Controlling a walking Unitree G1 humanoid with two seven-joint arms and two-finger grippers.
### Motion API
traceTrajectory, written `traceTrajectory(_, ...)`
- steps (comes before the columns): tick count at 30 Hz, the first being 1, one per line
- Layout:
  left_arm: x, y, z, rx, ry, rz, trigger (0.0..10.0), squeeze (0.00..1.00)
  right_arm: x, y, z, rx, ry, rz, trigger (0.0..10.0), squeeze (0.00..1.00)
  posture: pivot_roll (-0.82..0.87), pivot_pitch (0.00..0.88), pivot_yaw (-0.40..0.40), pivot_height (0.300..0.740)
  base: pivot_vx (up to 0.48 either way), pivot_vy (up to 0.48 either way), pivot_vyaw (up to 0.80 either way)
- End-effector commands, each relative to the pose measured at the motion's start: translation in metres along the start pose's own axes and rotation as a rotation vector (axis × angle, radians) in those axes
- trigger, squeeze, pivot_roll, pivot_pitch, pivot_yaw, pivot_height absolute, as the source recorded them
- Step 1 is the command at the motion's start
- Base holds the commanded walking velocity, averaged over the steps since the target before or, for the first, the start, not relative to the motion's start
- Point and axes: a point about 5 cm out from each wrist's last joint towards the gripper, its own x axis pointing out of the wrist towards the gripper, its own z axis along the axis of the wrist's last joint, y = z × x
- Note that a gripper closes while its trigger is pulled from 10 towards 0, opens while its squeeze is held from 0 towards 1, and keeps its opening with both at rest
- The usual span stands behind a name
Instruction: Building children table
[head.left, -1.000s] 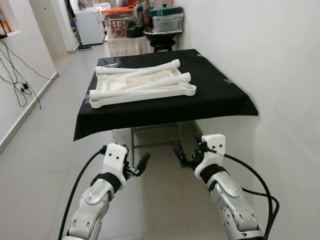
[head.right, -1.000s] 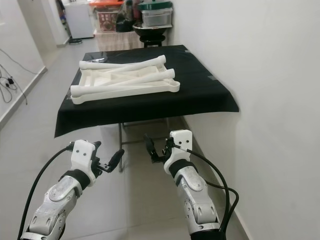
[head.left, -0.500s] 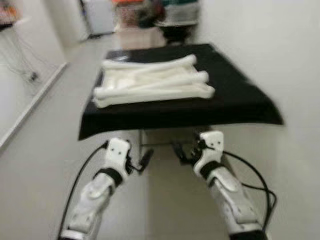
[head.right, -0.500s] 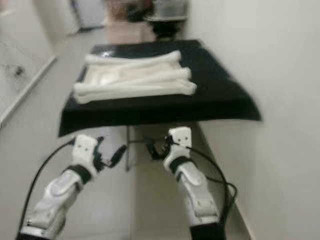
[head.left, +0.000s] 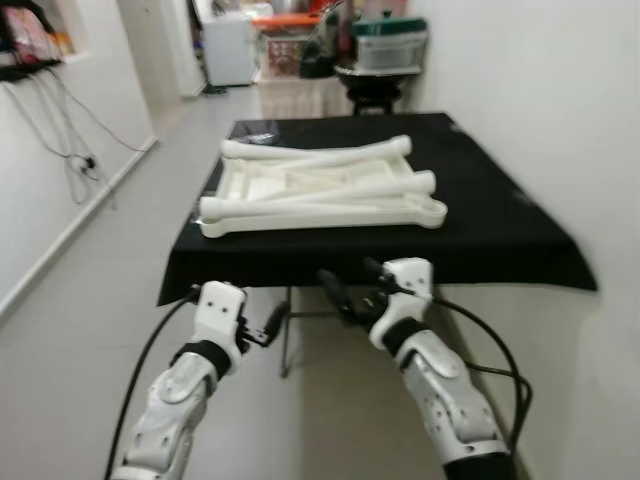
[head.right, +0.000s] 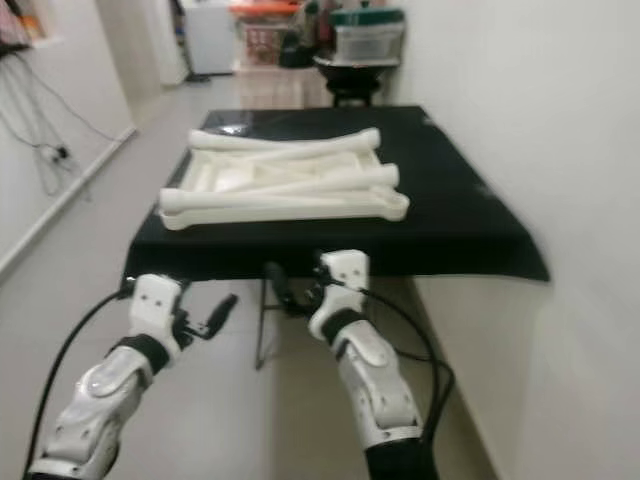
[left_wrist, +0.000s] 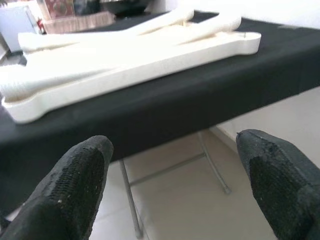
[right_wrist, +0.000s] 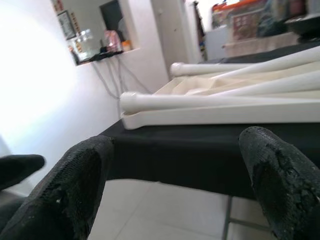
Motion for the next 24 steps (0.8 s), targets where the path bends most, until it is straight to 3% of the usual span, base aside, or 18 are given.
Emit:
traceTrajectory(1,0.0024,-0.0046,0.0013,-0.007,-0.001,-0.023,10.0,0.00,-0.0021,-0.0048,-0.0019,0.006,0.012,-0.019,10.0,0.00,-0.05,0.000,0.035,0.740,0.259,0.000,0.00)
traceTrajectory(24,0.0045,-0.0070,0.0048,-0.003,-0.012,-0.056,10.0,0.00,0.0005,-0.0078,0.0002,0.024,0.004,-0.028,10.0,0.00,-0.05,0.000,0.036,0.740,0.232,0.000,0.00)
